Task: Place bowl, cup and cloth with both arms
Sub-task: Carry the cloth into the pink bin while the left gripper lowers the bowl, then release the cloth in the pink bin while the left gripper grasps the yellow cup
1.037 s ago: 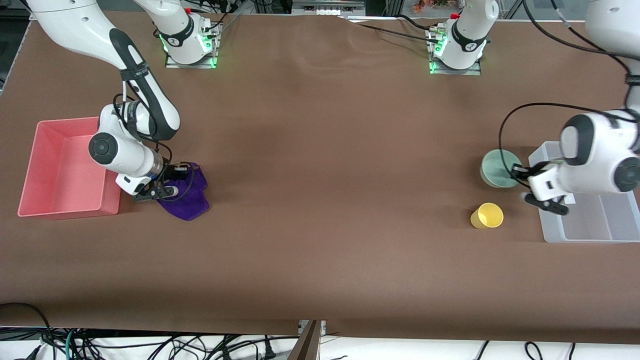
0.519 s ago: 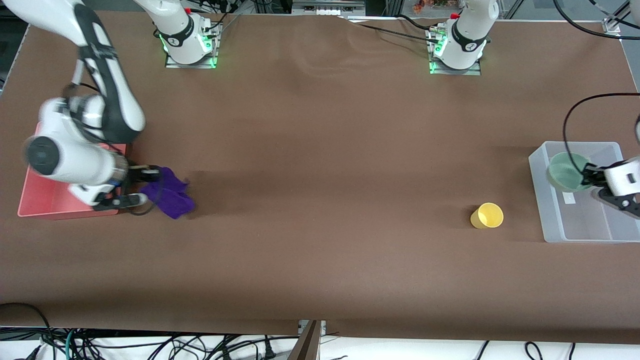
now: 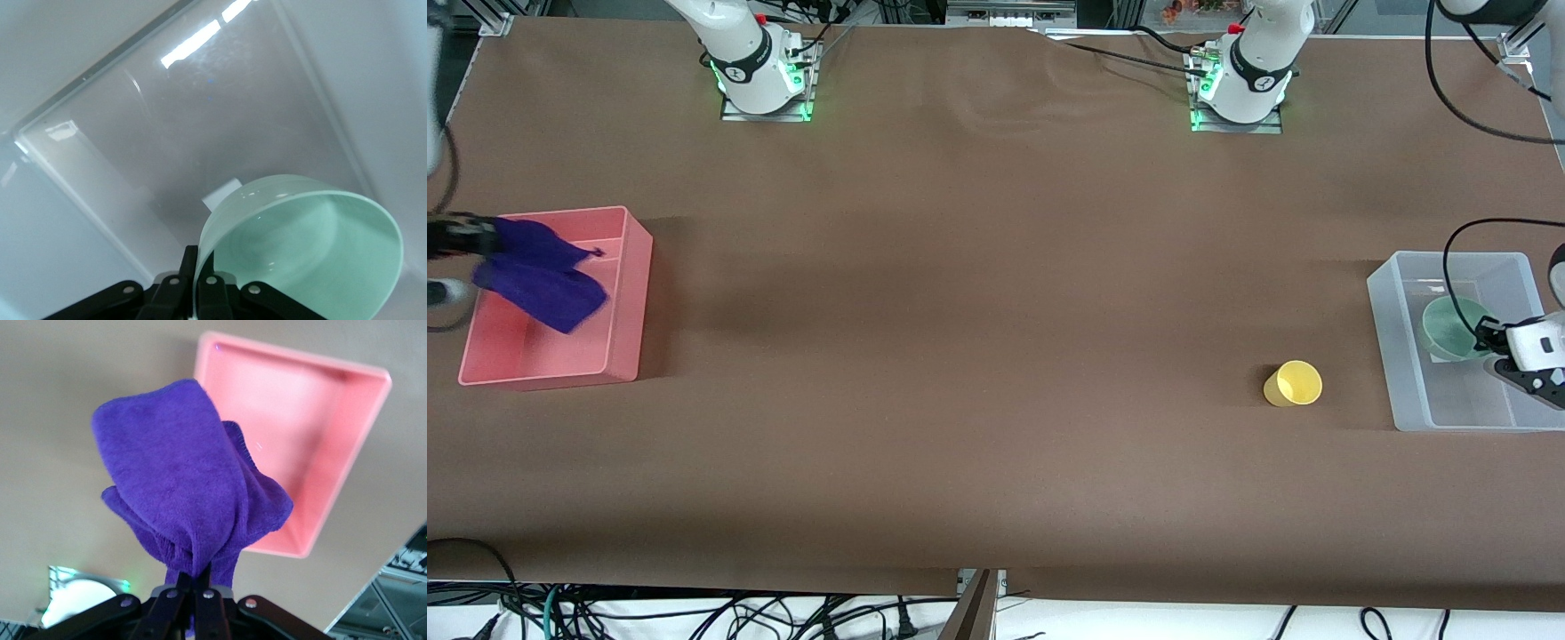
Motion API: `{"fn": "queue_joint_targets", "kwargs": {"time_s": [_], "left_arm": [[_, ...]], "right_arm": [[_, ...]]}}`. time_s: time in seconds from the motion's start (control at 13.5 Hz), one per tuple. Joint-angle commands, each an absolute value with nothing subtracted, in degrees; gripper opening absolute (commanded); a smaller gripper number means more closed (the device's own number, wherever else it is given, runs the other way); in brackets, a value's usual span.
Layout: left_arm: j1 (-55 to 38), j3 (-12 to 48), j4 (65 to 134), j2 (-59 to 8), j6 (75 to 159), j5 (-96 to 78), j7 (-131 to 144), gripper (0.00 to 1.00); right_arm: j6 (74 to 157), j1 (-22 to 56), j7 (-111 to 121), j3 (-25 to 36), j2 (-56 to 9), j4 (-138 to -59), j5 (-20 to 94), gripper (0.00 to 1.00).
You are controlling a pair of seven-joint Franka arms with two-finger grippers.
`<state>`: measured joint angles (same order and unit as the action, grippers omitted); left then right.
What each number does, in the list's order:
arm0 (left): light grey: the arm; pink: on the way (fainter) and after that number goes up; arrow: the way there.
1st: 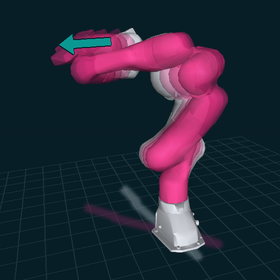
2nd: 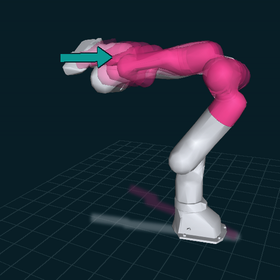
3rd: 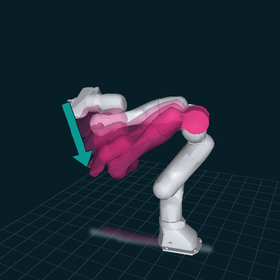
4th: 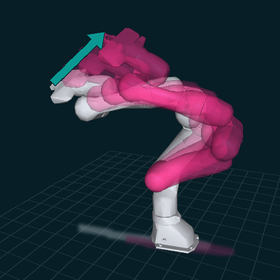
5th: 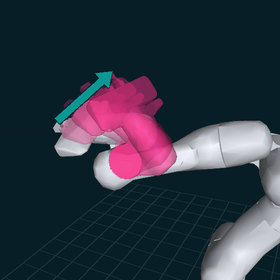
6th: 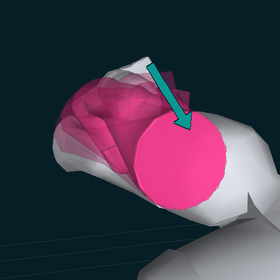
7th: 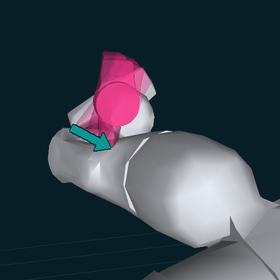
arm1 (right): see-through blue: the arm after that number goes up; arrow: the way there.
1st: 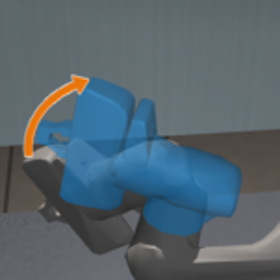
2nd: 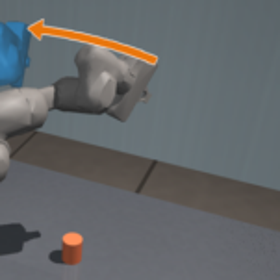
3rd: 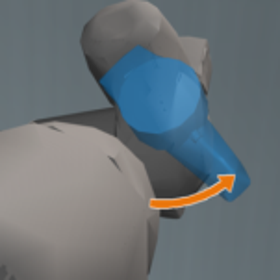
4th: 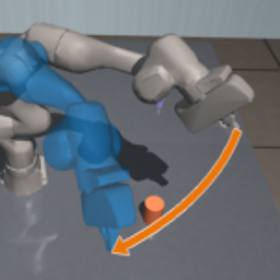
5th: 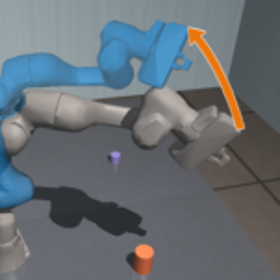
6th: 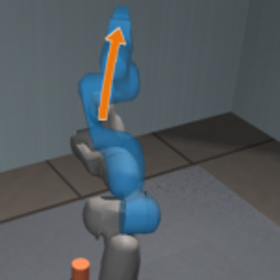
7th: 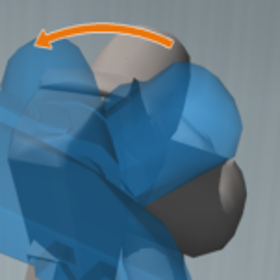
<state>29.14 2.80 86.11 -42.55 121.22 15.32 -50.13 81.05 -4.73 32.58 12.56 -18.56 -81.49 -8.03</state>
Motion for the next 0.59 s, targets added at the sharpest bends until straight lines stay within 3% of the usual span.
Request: {"fn": "queue_joint_targets", "kwargs": {"time_s": [0.0, 0.07, 0.15, 0.37, 0.52], "left_arm": [[29.88, 3.43, 83.32, -45.52, 123.13, 15.91, -51.77, 0.16], [29.8, 3.43, 83.23, -45.44, 123.13, 15.82, -51.68, 0.95], [29.97, 3.43, 83.15, -45.09, 122.7, 15.56, -51.33, 1.0], [29.1, 4.48, 82.88, -42.29, 120.34, 15.56, -51.5, 1.0], [28.74, 8.77, 80.96, -38.86, 113.77, 15.64, -51.15, 1.0]], "right_arm": [[84.09, -6.32, 36.29, 15.37, -19.86, -86.02, -7.73, 0.0], [86.98, -6.68, 36.82, 15.73, -19.95, -89.09, -7.73, 0.0], [90.23, -7.2, 37.17, 15.82, -19.95, -92.51, -7.65, 0.0], [97.28, -7.82, 36.39, 15.91, -19.95, -100.97, -4.67, 0.0], [99.66, -7.82, 36.3, 15.91, -20.21, -103.35, -4.48, 0.0]]}}
